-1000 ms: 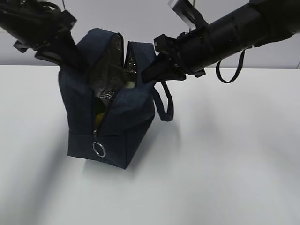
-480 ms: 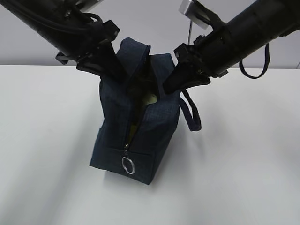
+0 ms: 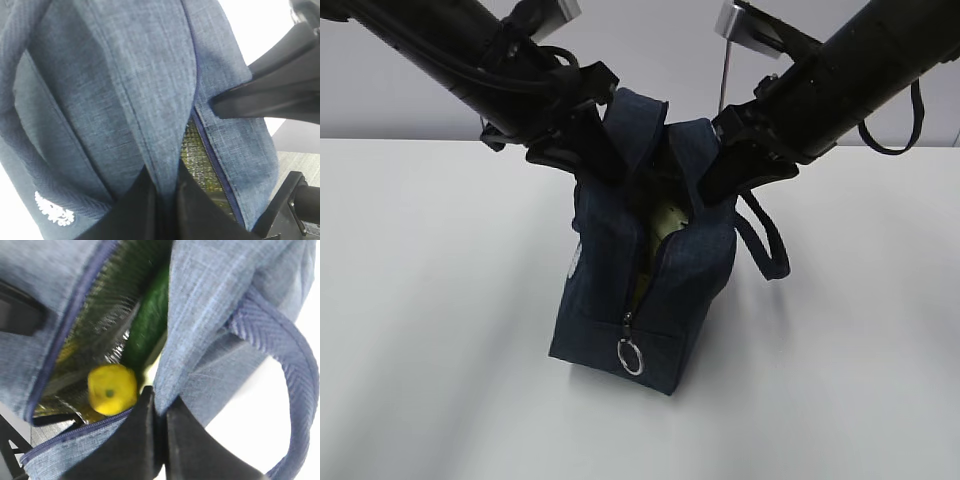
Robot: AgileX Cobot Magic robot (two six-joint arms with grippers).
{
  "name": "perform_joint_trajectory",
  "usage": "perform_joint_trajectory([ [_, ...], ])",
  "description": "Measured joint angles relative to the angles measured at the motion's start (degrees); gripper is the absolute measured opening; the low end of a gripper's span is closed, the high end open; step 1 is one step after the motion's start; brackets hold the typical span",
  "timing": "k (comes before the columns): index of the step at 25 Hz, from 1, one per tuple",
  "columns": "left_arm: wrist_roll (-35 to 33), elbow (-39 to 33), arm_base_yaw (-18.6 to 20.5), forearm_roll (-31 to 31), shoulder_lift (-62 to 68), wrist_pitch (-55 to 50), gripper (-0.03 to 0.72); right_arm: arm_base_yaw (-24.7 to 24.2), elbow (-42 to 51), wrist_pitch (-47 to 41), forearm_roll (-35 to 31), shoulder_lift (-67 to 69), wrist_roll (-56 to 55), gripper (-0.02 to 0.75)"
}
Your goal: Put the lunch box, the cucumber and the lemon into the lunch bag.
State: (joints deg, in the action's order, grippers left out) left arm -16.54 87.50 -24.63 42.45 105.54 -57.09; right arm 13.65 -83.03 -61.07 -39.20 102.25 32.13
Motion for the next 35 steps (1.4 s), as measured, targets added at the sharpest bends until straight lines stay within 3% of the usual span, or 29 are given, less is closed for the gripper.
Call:
perform_joint_trajectory([
  [18, 2.26, -2.01, -1.93, -1.19, 2.06, 3.03, 0.030, 0.00, 0.00, -0.26, 0.37, 1.66, 1.04, 0.022],
  [25, 2.39, -3.95, -2.15, -1.08, 2.17, 4.43, 0.110, 0.00, -0.13, -0.05, -0.64, 2.58, 1.85, 0.049],
  [29, 2.39, -3.95, -2.15, -1.08, 2.17, 4.85, 0.181, 0.00, -0.13, -0.05, -2.02, 2.58, 2.08, 0.112],
  [35, 2.39, -3.95, -2.15, -1.84, 2.17, 4.85, 0.293, 0.00, -0.20, -0.02, -3.52, 2.58, 2.17, 0.273],
])
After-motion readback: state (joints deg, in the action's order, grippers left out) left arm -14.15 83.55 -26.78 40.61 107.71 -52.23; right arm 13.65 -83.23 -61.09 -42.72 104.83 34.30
